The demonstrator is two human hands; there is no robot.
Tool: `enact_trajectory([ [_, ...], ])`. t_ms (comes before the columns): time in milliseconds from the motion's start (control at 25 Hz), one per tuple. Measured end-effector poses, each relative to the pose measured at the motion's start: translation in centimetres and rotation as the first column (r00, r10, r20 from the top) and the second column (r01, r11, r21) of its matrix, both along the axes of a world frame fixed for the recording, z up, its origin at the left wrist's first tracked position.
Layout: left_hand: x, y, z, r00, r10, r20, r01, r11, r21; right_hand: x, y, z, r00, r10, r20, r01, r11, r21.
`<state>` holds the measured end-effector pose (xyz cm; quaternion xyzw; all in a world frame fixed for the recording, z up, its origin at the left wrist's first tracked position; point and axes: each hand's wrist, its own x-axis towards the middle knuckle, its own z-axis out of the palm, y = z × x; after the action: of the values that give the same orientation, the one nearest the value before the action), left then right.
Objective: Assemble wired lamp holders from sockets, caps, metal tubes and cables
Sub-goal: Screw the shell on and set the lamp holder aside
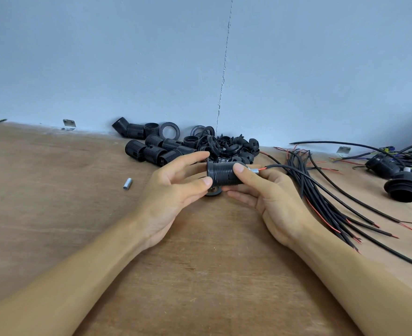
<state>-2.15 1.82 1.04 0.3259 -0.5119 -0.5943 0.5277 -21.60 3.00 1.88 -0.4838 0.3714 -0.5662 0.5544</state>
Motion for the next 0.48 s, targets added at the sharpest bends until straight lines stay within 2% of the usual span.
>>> enact_trajectory([
  [480, -0.06, 0.31, 0.14, 0.999, 0.016, 0.039, -0.013, 0.998, -0.069, 0.56, 0.56, 0.82, 1.0, -0.012, 0.013, 0.01, 0.994, 0.105],
])
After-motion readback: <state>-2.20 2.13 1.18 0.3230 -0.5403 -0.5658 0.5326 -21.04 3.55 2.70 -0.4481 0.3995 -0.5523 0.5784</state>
